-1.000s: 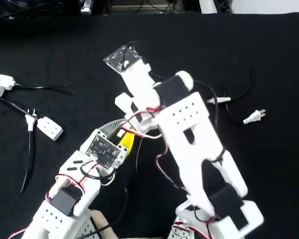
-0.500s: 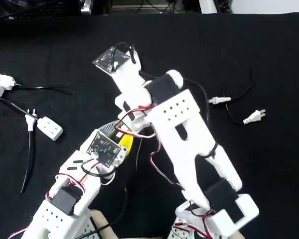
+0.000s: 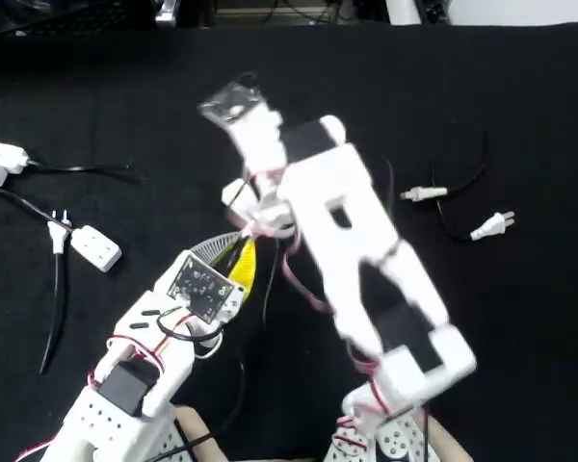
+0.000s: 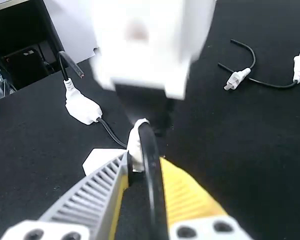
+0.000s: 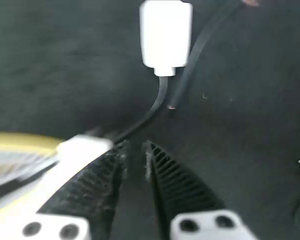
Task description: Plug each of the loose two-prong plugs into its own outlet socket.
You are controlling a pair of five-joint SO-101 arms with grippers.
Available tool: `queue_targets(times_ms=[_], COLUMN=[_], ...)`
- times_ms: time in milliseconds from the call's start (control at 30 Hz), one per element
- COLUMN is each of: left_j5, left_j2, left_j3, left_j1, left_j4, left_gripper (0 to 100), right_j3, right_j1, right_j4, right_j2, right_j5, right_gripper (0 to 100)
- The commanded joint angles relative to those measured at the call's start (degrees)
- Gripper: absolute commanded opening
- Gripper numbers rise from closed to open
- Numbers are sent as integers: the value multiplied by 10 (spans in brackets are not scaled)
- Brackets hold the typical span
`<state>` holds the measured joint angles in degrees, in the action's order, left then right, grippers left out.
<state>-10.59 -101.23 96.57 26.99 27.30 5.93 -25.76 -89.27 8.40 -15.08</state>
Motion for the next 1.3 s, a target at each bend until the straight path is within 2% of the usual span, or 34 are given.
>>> queue_targets(times_ms=[0,233,333,467,600,767,933,1133,1267], left_j5=[-1,-3,-4,1,12,41,38,38,38], left_j2=[-14,-14,-14,-14,-10,-9,-9,5,106], left_j3=[-2,1,0,-4,-6,-62,-113,-141,-194], left_j1=[4,3,-6,-44,-54,-74,-75,-85,-106], left_j4=[-7,-10,-9,-11,-6,84,154,166,160], left_gripper=[30,30,30,30,29,29,29,29,29], right_j3=[17,15,17,1,-8,23,24,23,24], right_j1=[9,23,56,113,122,127,165,177,175], right_j4=[14,19,28,93,139,149,153,173,174], right_j2=[11,11,14,26,84,177,239,247,248], right_j5=[-3,-2,1,46,62,100,126,159,160], right_gripper=[60,60,60,61,62,60,60,60,60])
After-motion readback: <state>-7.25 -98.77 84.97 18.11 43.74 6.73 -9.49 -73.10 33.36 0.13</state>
